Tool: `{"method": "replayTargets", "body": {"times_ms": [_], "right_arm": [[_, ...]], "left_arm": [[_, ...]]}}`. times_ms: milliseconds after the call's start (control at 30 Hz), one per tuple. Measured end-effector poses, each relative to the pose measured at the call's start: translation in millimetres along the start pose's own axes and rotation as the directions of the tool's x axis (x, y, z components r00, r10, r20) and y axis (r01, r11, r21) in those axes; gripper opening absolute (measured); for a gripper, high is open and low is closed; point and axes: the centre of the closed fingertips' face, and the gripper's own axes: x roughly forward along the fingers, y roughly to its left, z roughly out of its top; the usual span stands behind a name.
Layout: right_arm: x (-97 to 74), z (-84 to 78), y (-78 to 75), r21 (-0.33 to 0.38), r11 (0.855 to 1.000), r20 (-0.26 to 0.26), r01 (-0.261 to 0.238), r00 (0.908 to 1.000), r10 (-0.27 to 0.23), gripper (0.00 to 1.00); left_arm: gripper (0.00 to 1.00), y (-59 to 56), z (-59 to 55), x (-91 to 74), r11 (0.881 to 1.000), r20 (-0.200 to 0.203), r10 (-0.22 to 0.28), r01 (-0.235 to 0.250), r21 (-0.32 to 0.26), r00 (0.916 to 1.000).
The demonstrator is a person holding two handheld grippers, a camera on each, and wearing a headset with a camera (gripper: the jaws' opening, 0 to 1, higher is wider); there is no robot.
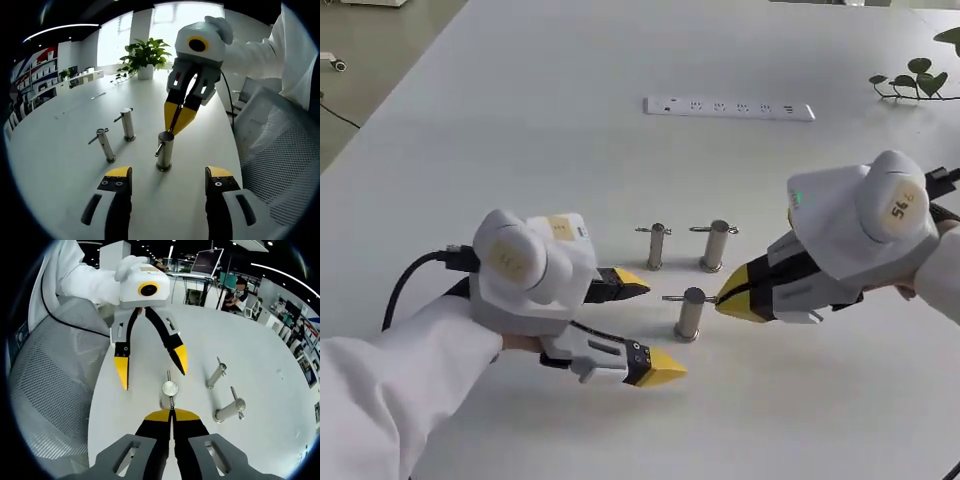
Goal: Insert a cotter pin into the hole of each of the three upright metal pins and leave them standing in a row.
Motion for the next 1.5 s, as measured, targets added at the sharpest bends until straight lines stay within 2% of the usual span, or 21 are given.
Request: {"method": "replayTargets", "body": {"times_ms": [133,367,500,633,700,767,900,967,1033,1067,1100,1267,1300,1333,1400,1500], "right_arm": [[1.2,0.3,0.1,0.005,1.0,-0.009,0.0,1.0,0.0,0.0],[1.5,4.9,0.9,0.007,1.0,0.003,-0.005,1.0,0.005,0.0],[2.2,4.2,-0.6,0.008,1.0,0.003,-0.006,1.0,0.006,0.0],[2.7,0.8,3.8,0.006,1.0,-0.004,-0.027,0.9996,0.027,0.0],[3.4,-0.7,4.2,0.001,1.0,-0.01,-0.021,0.9997,0.021,0.05],[4.9,-2.1,3.2,0.017,1.0,-0.006,-0.015,0.9999,0.016,0.1],[9.2,2.0,0.9,0.066,0.998,0.033,-0.001,0.9994,-0.002,0.16],[11.9,3.7,0.2,0.084,0.996,0.049,0.002,0.9988,-0.007,0.18],[13.9,5.1,0.1,0.1,0.995,0.062,0.002,0.998,-0.008,0.19],[15.5,6.0,0.5,0.108,0.994,0.071,0.0,0.9975,-0.007,0.19],[16.6,6.2,0.9,0.113,0.994,0.074,-0.001,0.9972,-0.007,0.19],[24.0,6.2,2.0,0.139,0.99,0.087,-0.008,0.9962,-0.004,0.19],[25.4,6.8,2.8,0.146,0.989,0.094,-0.012,0.9956,-0.002,0.19],[26.4,7.2,2.8,0.149,0.989,0.096,-0.012,0.9954,-0.002,0.19],[28.4,7.7,3.1,0.151,0.989,0.098,-0.012,0.9952,-0.003,0.19],[31.0,8.7,3.2,0.157,0.987,0.101,-0.015,0.9949,-0.001,0.18]], "left_arm": [[0.61,1.6,-3.2,-6.6,1.0,-0.009,0.012,-0.012,-0.014,0.9999],[0.61,3.0,-9.8,-15.0,0.999,-0.015,0.021,-0.021,-0.033,0.9997],[0.61,5.5,-9.8,-19.5,0.998,-0.009,0.036,-0.036,-0.048,0.9993],[0.63,6.3,-8.9,-23.2,0.997,-0.002,0.044,-0.044,-0.067,0.999],[0.63,5.9,-12.1,-24.9,0.994,-0.017,0.045,-0.046,-0.099,0.9989],[0.64,5.1,-14.8,-26.5,0.994,-0.025,0.046,-0.048,-0.098,0.9986],[0.73,0.2,-19.1,-30.8,0.994,-0.032,0.038,-0.041,-0.104,0.9988],[0.77,-4.1,-17.0,-33.5,0.997,-0.013,0.026,-0.027,-0.074,0.9996],[0.81,-8.3,-13.3,-35.1,0.994,0.013,0.011,-0.01,-0.113,0.9998],[0.85,-12.1,-8.8,-36.8,0.99,0.04,-0.001,0.006,-0.138,0.9992],[0.88,-13.8,-6.2,-38.3,0.991,0.053,-0.004,0.011,-0.131,0.9986],[0.99,-22.4,-0.9,-44.6,0.992,0.062,-0.008,0.015,-0.122,0.9981],[0.99,-24.4,1.2,-46.3,0.993,0.07,-0.008,0.016,-0.118,0.9975],[0.99,-25.4,2.4,-47.3,0.993,0.074,-0.006,0.015,-0.117,0.9972],[0.99,-20.9,7.3,-48.8,0.992,0.102,0.035,-0.023,-0.123,0.9941],[0.99,-18.8,6.5,-50.3,0.99,0.103,0.053,-0.038,-0.136,0.9933]]}}
